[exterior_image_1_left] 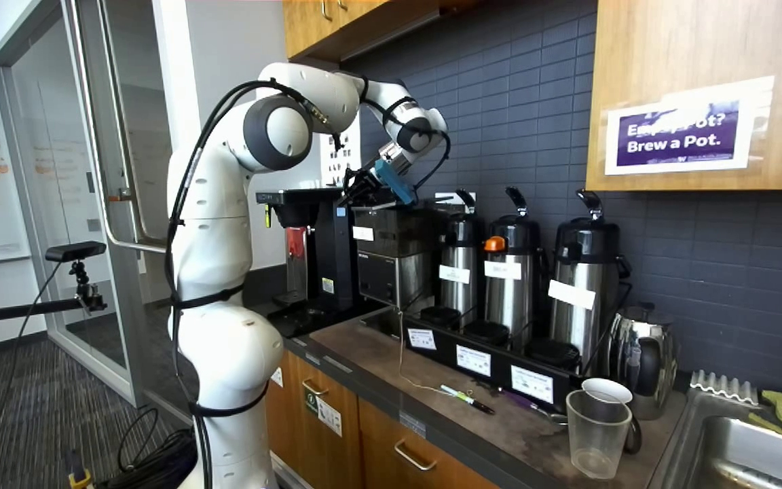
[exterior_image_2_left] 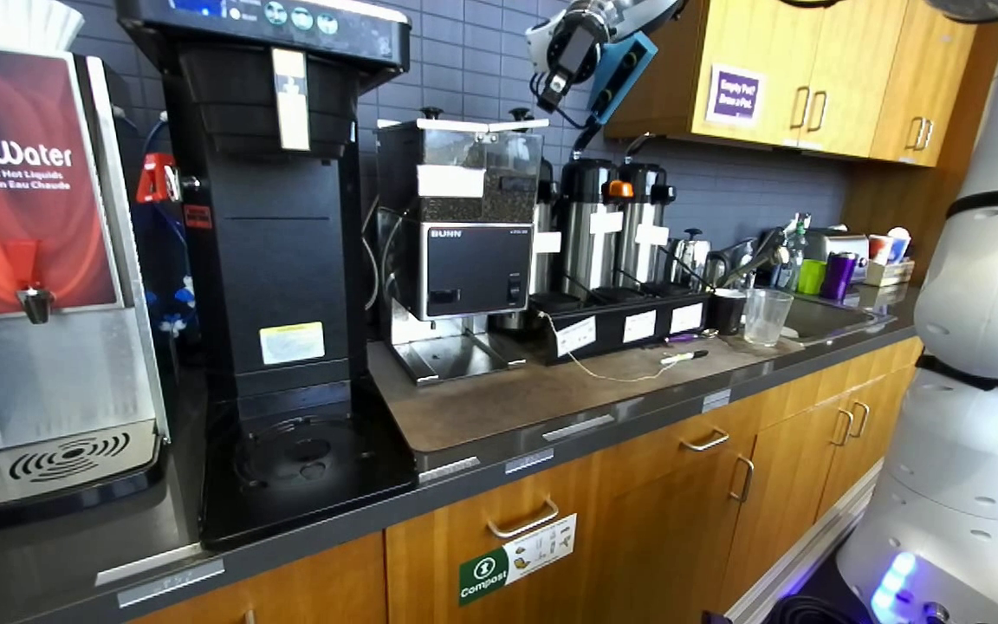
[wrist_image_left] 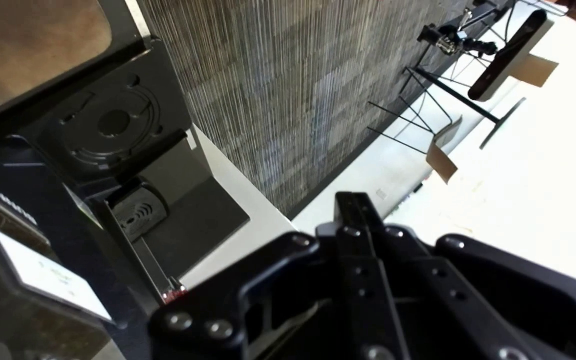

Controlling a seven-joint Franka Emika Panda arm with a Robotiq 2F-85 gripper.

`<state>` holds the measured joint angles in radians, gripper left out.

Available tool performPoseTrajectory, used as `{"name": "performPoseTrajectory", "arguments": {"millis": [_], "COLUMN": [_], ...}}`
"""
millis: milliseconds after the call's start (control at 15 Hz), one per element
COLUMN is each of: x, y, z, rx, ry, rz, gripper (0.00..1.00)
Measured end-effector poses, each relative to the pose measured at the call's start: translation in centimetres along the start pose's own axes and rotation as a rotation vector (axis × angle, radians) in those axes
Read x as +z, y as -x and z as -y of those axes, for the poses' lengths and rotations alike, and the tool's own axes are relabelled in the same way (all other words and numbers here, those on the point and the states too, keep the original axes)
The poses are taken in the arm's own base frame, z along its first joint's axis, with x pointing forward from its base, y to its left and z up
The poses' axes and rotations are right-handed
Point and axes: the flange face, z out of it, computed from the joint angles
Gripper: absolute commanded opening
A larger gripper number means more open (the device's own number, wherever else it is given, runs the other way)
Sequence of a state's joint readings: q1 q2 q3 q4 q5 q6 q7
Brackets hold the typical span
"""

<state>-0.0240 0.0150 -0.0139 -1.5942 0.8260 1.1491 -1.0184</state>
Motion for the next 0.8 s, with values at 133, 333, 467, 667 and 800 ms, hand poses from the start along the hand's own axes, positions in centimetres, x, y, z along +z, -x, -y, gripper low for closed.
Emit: {"name": "performPoseTrajectory", "arguments": {"millis": [133,333,467,667,800], "x": [0.4,1.3,1.8,2.0,1.6], "y": [0.5,1.7,2.9,5.3,7.4], "z": [0.0,-0.3,-0.5,-0.9,-1.2], "rx": [0.034,0.086,0.123,0.184,0.241], "ry": [0.071,0.197,0.284,0.419,0.503], "rz": [0.073,0.17,0.22,0.253,0.249], "gripper": [0.0,0.0,0.0,0.0,0.0]}}
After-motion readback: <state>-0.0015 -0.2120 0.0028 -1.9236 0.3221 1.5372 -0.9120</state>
